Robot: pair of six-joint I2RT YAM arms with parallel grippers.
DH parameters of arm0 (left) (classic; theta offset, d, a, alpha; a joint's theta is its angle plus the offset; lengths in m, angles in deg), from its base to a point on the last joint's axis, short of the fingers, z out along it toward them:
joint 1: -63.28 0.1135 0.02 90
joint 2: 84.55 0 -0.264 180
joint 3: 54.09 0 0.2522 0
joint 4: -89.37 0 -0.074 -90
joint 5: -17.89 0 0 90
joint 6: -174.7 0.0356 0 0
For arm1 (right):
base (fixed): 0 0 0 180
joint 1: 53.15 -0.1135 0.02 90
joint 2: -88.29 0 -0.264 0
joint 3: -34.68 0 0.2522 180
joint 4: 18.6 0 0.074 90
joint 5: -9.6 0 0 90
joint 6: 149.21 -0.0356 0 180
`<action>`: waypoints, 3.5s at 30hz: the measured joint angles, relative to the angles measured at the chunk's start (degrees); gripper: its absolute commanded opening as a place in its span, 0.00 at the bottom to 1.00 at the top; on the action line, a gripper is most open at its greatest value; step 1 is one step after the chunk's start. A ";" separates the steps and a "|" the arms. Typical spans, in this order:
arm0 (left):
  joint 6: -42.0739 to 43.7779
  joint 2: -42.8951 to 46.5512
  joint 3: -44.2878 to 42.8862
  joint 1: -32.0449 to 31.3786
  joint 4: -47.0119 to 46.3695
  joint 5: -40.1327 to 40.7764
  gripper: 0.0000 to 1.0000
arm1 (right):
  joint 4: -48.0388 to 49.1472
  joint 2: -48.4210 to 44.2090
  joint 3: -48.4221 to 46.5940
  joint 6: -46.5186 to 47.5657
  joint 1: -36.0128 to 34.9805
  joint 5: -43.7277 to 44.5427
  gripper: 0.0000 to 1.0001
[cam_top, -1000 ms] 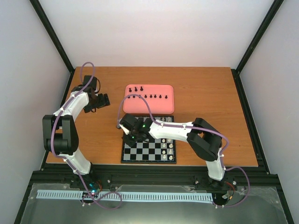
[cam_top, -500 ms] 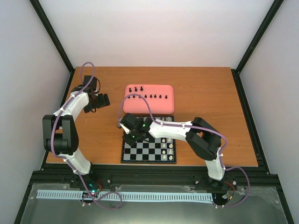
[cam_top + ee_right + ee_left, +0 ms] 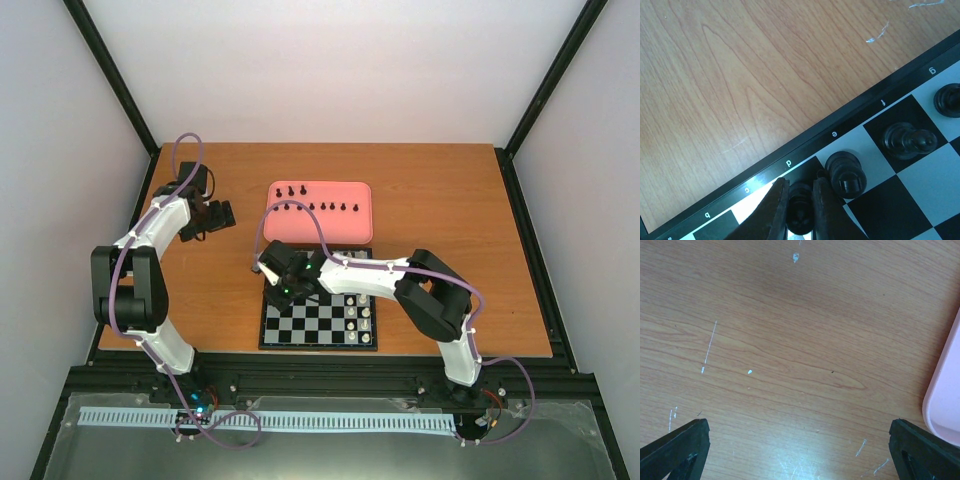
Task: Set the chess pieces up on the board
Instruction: Place the chess piece on the chessboard.
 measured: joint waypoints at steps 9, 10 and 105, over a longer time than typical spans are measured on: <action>0.00 0.00 0.00 0.00 0.00 0.09 1.00 | -0.02 0.00 0.02 0.66 0.09 -1.09 0.25; 0.00 0.00 0.00 0.00 0.00 0.09 1.00 | -0.04 0.00 0.02 0.81 0.09 -1.25 0.26; 0.02 -0.02 0.00 0.00 0.04 0.74 1.00 | -8.63 -5.75 -5.18 7.15 0.37 -0.13 0.64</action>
